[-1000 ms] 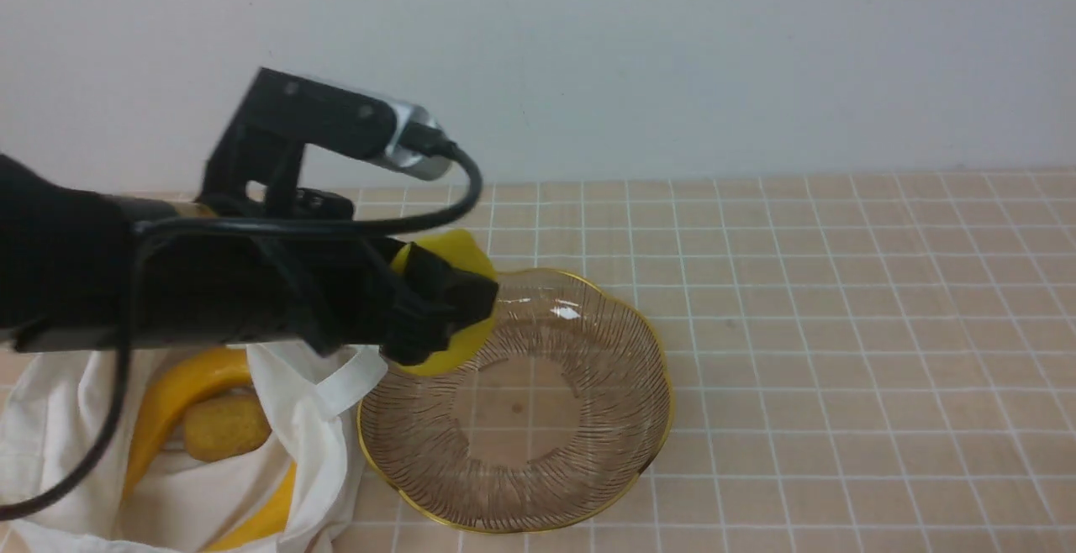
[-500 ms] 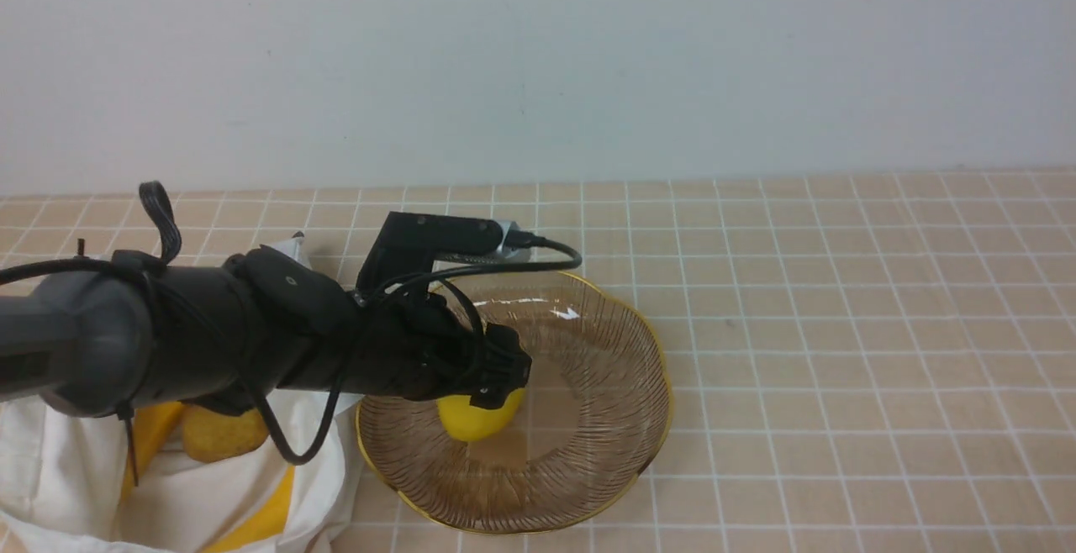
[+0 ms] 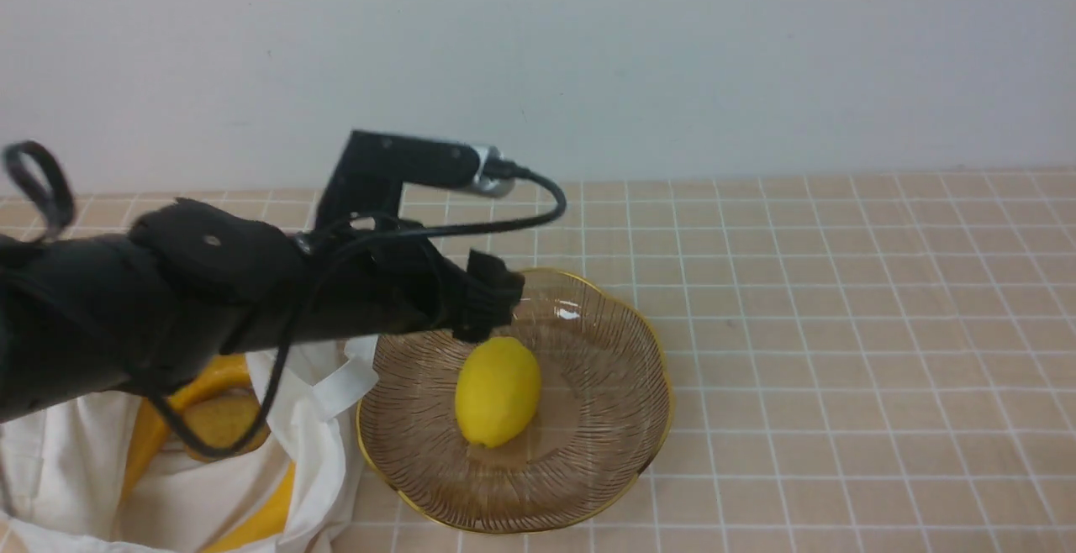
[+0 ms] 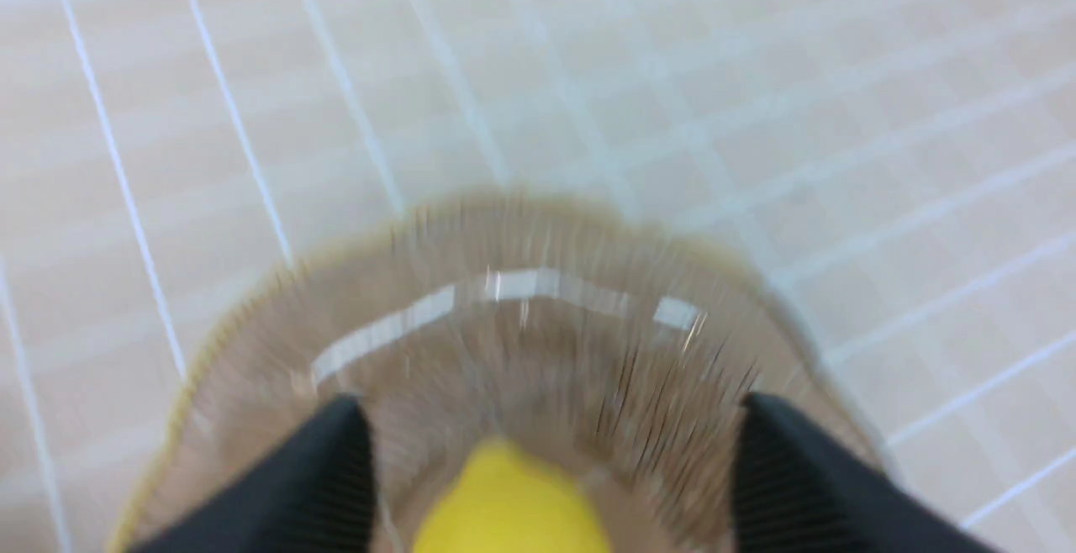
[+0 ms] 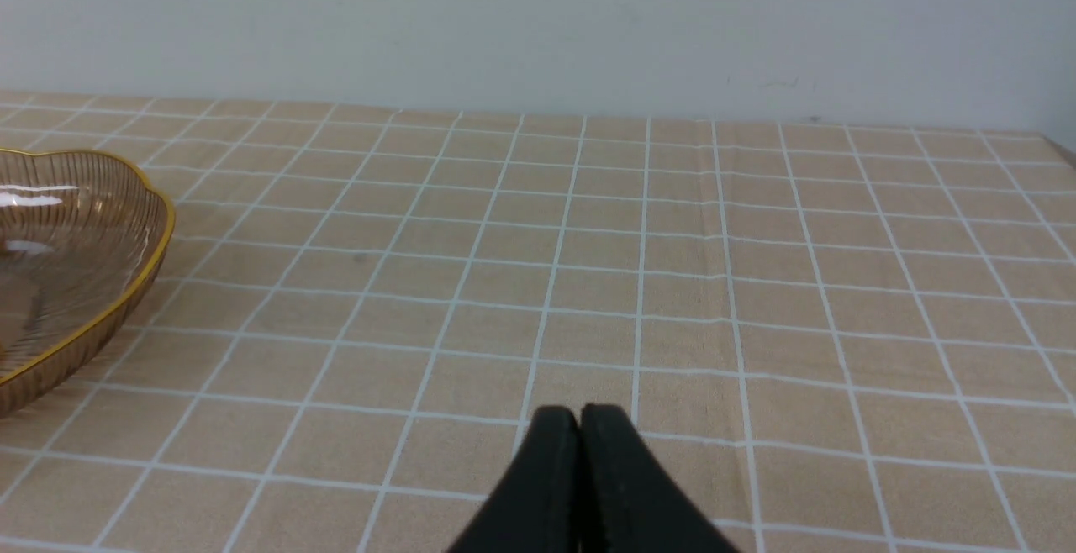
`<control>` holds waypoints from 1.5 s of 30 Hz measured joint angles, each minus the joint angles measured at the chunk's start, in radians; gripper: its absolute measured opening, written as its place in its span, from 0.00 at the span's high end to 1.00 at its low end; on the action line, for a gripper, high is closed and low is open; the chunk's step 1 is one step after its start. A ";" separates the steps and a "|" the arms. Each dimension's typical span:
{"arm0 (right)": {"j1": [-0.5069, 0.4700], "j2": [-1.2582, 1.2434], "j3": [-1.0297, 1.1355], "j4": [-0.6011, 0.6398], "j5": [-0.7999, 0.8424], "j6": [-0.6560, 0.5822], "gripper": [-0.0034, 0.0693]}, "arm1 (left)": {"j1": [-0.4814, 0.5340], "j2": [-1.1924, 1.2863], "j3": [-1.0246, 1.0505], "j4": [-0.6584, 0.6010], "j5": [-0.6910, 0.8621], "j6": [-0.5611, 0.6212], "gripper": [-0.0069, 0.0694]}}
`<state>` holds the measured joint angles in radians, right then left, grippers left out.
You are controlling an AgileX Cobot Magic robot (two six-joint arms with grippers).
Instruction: Take the fruit out of the bag on the brown coffee tablecloth and place them on the plate.
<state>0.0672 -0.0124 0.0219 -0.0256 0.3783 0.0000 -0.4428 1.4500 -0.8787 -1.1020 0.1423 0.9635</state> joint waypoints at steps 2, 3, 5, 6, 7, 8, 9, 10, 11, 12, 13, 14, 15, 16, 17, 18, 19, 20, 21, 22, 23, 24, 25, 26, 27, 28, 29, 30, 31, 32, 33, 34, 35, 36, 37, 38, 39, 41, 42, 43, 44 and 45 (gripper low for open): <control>0.000 0.000 0.000 0.000 0.000 0.000 0.97 | 0.000 -0.080 0.000 0.000 0.000 0.005 0.50; 0.000 0.000 0.000 0.000 0.000 0.000 0.97 | 0.000 -0.101 0.000 0.000 0.000 0.007 0.55; 0.000 0.000 0.000 0.000 0.000 0.000 0.97 | 0.000 -0.251 0.000 0.000 0.010 0.015 0.81; 0.000 0.000 0.000 0.000 0.000 0.000 0.97 | 0.000 -0.294 0.000 0.000 0.012 0.016 0.86; 0.000 0.000 0.000 0.000 0.000 0.000 0.97 | 0.000 -0.356 0.000 0.000 0.020 0.016 0.89; 0.000 0.000 0.000 0.000 0.000 0.000 0.97 | 0.000 -0.386 0.000 0.001 0.024 0.016 0.90; 0.000 0.000 0.000 0.000 0.000 0.000 0.97 | 0.000 -0.416 0.000 0.001 0.031 0.016 0.90; 0.000 0.000 0.000 0.000 0.000 0.000 0.97 | 0.000 -0.464 0.000 0.001 0.040 0.016 0.91; 0.000 0.000 0.000 0.000 0.000 0.000 0.97 | 0.000 -0.508 0.000 0.001 0.051 0.016 0.92; 0.000 0.000 0.000 0.000 0.000 0.000 0.97 | 0.000 -0.558 0.000 0.007 0.068 0.016 0.92; 0.000 0.000 0.000 0.000 0.000 0.000 0.97 | 0.000 -0.589 0.000 0.017 0.080 0.016 0.92; 0.000 0.000 0.000 0.000 0.000 0.000 0.97 | 0.000 -0.619 0.001 0.030 0.092 0.016 0.92; 0.000 0.000 0.000 0.000 0.000 0.000 0.97 | 0.000 -0.662 0.005 0.063 0.105 0.016 0.92; 0.000 0.000 0.000 0.000 0.000 0.000 0.97 | 0.000 -0.703 0.013 0.107 0.117 0.016 0.92; 0.000 0.000 0.000 0.000 0.000 0.000 0.97 | 0.000 -0.737 0.023 0.149 0.122 0.016 0.92; 0.000 0.000 0.000 0.000 0.000 0.000 0.97 | 0.000 -0.744 0.025 0.158 0.123 0.016 0.92; 0.000 0.000 0.000 0.000 0.000 0.000 0.97 | 0.000 -0.788 0.041 0.217 0.131 0.005 0.92; 0.000 0.000 0.000 0.000 0.000 0.000 0.97 | 0.000 -0.812 0.047 0.248 0.137 -0.005 0.92; 0.000 0.000 0.000 0.000 0.000 0.000 0.97 | 0.000 -0.840 0.058 0.281 0.146 -0.027 0.92; 0.000 0.000 0.000 0.000 0.000 0.000 0.97 | 0.000 -0.871 0.070 0.312 0.159 -0.069 0.92; 0.000 0.000 0.000 0.000 0.000 0.000 0.97 | 0.000 -0.886 0.074 0.327 0.164 -0.090 0.92; 0.000 0.000 0.000 0.000 0.000 0.000 0.97 | 0.000 -0.915 0.082 0.357 0.169 -0.128 0.92; 0.000 0.000 0.000 0.000 0.000 0.000 0.97 | 0.000 -0.936 0.092 0.386 0.170 -0.151 0.92; 0.000 0.000 0.000 0.000 0.000 0.000 0.97 | 0.000 -0.951 0.099 0.411 0.171 -0.166 0.92; 0.000 0.000 0.000 0.000 0.000 0.000 0.97 | 0.000 -0.958 0.102 0.423 0.171 -0.172 0.92; 0.000 0.000 0.000 0.000 0.000 0.000 0.97 | 0.000 -0.981 0.114 0.471 0.174 -0.199 0.92; 0.000 0.000 0.000 0.000 0.000 0.000 0.97 | 0.000 -0.983 0.117 0.475 0.176 -0.202 0.92; 0.000 0.000 0.000 0.000 0.000 0.000 0.97 | 0.000 -0.991 0.120 0.488 0.184 -0.221 0.92; 0.000 0.000 0.000 0.000 0.000 0.000 0.97 | 0.000 -1.000 0.122 0.499 0.200 -0.245 0.92; 0.000 0.000 0.000 0.000 0.000 0.000 0.97 | 0.000 -1.005 0.123 0.502 0.204 -0.252 0.92; 0.000 0.000 0.000 0.000 0.000 0.000 0.97 | 0.000 -1.008 0.123 0.502 0.205 -0.257 0.92; 0.000 0.000 0.000 0.000 0.000 0.000 0.97 | 0.000 -1.011 0.123 0.501 0.208 -0.262 0.92; 0.000 0.000 0.000 0.000 0.000 0.000 0.97 | 0.000 -1.014 0.123 0.496 0.210 -0.268 0.92; 0.000 0.000 0.000 0.000 0.000 0.000 0.97 | 0.000 -1.014 0.123 0.496 0.210 -0.268 0.92; 0.000 0.000 0.000 0.000 0.000 0.000 0.97 | 0.000 -1.015 0.123 0.494 0.214 -0.268 0.92; 0.000 0.000 0.000 0.000 0.000 0.000 0.97 | 0.000 -1.016 0.123 0.494 0.217 -0.268 0.92; 0.000 0.000 0.000 0.000 0.000 0.000 0.97 | 0.000 -1.016 0.123 0.491 0.219 -0.268 0.92; 0.000 0.000 0.000 0.000 0.000 0.000 0.97 | 0.000 -1.018 0.123 0.475 0.224 -0.268 0.92; 0.000 0.000 0.000 0.000 0.000 0.000 0.97 | 0.000 -1.018 0.123 0.475 0.224 -0.268 0.92; 0.000 0.000 0.000 0.000 0.000 0.000 0.97 | 0.000 -1.018 0.123 0.451 0.224 -0.269 0.92; 0.000 0.000 0.000 0.000 0.000 0.000 0.97 | 0.000 -1.018 0.123 0.441 0.224 -0.270 0.92; 0.000 0.000 0.000 0.000 0.000 0.000 0.97 | 0.000 -1.018 0.123 0.436 0.222 -0.271 0.92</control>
<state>0.0672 -0.0124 0.0219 -0.0256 0.3783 0.0000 -0.4428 0.4316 -0.7560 -0.6658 0.3640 0.6925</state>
